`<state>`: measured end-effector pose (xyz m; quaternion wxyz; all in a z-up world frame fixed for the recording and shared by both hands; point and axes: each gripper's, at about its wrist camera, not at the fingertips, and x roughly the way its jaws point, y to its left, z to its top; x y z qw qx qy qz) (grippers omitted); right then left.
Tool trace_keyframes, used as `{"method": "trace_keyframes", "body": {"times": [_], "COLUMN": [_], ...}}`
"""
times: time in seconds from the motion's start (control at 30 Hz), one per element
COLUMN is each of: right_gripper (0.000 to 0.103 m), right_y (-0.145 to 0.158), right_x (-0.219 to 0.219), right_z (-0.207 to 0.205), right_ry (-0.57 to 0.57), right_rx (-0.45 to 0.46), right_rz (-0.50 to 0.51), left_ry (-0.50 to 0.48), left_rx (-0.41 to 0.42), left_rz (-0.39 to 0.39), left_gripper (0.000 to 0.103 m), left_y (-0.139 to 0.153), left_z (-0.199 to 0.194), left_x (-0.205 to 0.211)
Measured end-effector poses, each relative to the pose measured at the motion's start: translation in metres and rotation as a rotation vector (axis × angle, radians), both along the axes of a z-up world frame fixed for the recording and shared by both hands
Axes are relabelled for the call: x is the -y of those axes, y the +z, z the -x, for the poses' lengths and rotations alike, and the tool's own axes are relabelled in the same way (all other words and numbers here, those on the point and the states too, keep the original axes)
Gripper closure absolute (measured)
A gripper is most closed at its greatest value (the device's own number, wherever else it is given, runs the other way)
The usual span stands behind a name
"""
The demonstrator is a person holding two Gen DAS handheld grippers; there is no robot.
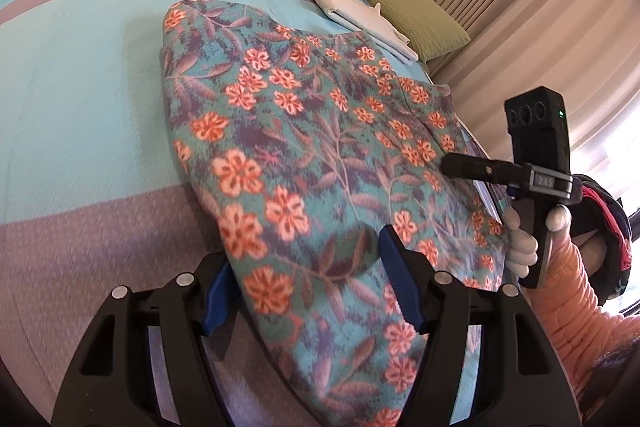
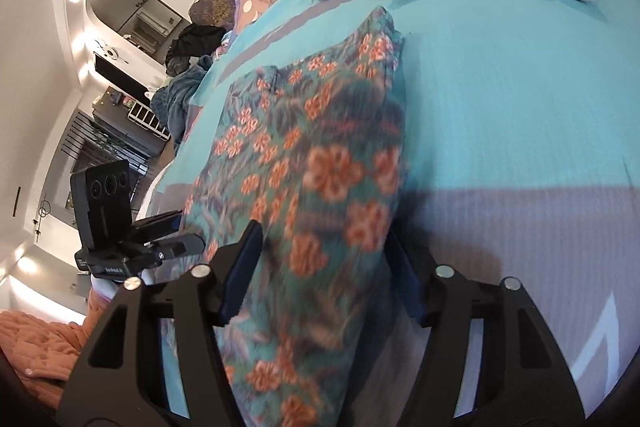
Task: Fold small clothes
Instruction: 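Grasp the folded shirt's end with both tools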
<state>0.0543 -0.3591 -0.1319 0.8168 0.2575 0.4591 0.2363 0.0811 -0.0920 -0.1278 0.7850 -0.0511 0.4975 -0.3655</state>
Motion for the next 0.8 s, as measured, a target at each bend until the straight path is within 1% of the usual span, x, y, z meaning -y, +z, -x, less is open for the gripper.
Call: {"method": "trace_keyframes", "body": {"times": [0.17, 0.3, 0.4, 0.43, 0.47, 0.5, 0.57, 0.6, 0.67, 0.7, 0.73, 0.8], "right_gripper": [0.042, 0.042, 0.046, 0.051, 0.056, 0.058, 0.066, 0.067, 0.072, 0.074, 0.077, 0.079], "right_y": [0.001, 0.001, 0.000, -0.001, -0.002, -0.004, -0.007, -0.007, -0.007, -0.007, -0.006, 0.000], "right_x": [-0.006, -0.012, -0.012, -0.011, -0.011, -0.010, -0.009, -0.008, -0.008, -0.008, -0.009, -0.015], "right_z": [-0.020, -0.037, -0.047, -0.052, -0.057, -0.060, -0.066, -0.065, -0.064, -0.062, -0.060, -0.057], "right_ry": [0.028, 0.071, 0.093, 0.096, 0.094, 0.092, 0.090, 0.088, 0.080, 0.077, 0.073, 0.068], "right_rx": [0.016, 0.030, 0.038, 0.039, 0.036, 0.033, 0.027, 0.026, 0.032, 0.034, 0.037, 0.053], "right_rz": [0.006, 0.018, 0.019, 0.016, 0.012, 0.008, -0.007, -0.011, -0.008, 0.000, 0.013, 0.059], "left_ry": [-0.012, -0.024, -0.029, -0.030, -0.032, -0.032, -0.028, -0.021, -0.011, -0.005, 0.002, 0.016], "left_rx": [-0.007, -0.003, -0.011, -0.011, -0.006, 0.001, 0.008, 0.009, 0.005, 0.005, 0.004, 0.010], "left_rz": [0.017, 0.037, 0.056, 0.059, 0.055, 0.047, 0.037, 0.032, 0.036, 0.040, 0.045, 0.052], "left_gripper": [0.037, 0.037, 0.038, 0.040, 0.045, 0.047, 0.058, 0.061, 0.068, 0.074, 0.078, 0.082], "left_y": [-0.001, -0.001, -0.002, -0.002, -0.003, -0.003, -0.004, -0.005, -0.006, -0.006, -0.006, -0.005], "left_z": [-0.017, -0.033, -0.046, -0.050, -0.053, -0.056, -0.061, -0.064, -0.069, -0.070, -0.071, -0.070], "left_x": [0.006, 0.011, 0.015, 0.017, 0.018, 0.020, 0.023, 0.023, 0.023, 0.021, 0.020, 0.019]}}
